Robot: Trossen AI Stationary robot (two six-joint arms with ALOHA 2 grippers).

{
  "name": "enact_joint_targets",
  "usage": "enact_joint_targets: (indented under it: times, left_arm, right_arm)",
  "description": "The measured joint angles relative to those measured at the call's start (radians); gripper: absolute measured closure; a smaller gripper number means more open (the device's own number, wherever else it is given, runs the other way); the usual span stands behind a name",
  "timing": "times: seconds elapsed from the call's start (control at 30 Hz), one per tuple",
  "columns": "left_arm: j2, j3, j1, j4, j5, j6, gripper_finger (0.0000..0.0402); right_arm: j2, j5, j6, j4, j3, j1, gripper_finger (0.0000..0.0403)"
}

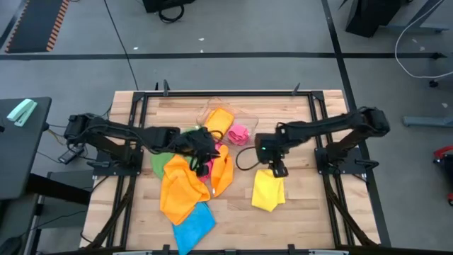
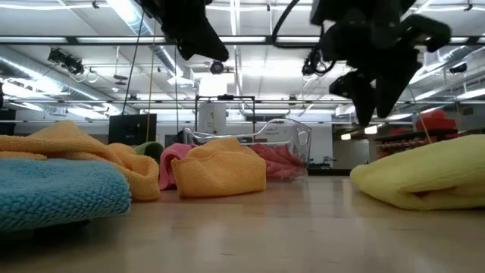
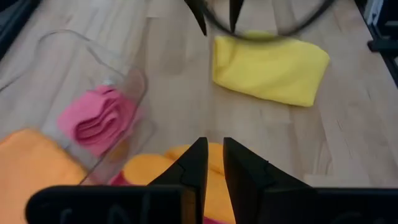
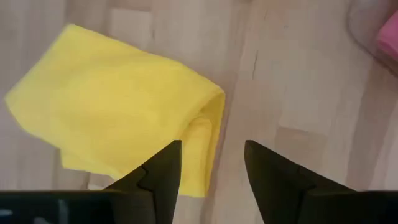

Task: Fold microfiber towels
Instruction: Fold the yellow microfiber cloth

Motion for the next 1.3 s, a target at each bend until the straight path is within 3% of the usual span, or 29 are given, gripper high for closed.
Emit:
enact_joint_targets:
  times: [0.23, 0.47, 0.67, 0.93, 1.03, 1.17, 1.3]
  left_arm:
    - [0.111, 0.0, -0.06, 0.12, 0.0, -0.023, 0.0338]
    - [0.195, 0.0, -0.099, 0.212, -0.011, -0.079, 0.0335]
    - [0.219, 0.001, -0.125, 0.265, -0.059, -0.15, 0.0319]
    - [0.224, 0.002, -0.138, 0.289, -0.072, -0.151, 0.0293]
    - [0.224, 0.002, -0.137, 0.289, -0.073, -0.155, 0.0288]
    - [0.224, 0.001, -0.138, 0.289, -0.072, -0.155, 0.0284]
    - [0.224, 0.001, -0.138, 0.29, -0.072, -0.155, 0.0283]
  right_arm:
    - [-0.169, 0.013, 0.096, 0.24, -0.231, 0.209, 0.0219]
    - [-0.216, 0.39, 0.13, 0.236, -0.329, 0.47, 0.022]
    - [-0.201, 0.525, 0.084, 0.284, -0.372, 0.607, 0.022]
    - [-0.119, 0.532, -0.006, 0.439, -0.391, 0.603, 0.0236]
    - [-0.091, 0.532, -0.011, 0.464, -0.386, 0.594, 0.0284]
    - [-0.079, 0.486, -0.018, 0.464, -0.354, 0.557, 0.038]
    - [-0.085, 0.45, -0.025, 0.459, -0.296, 0.504, 0.0392]
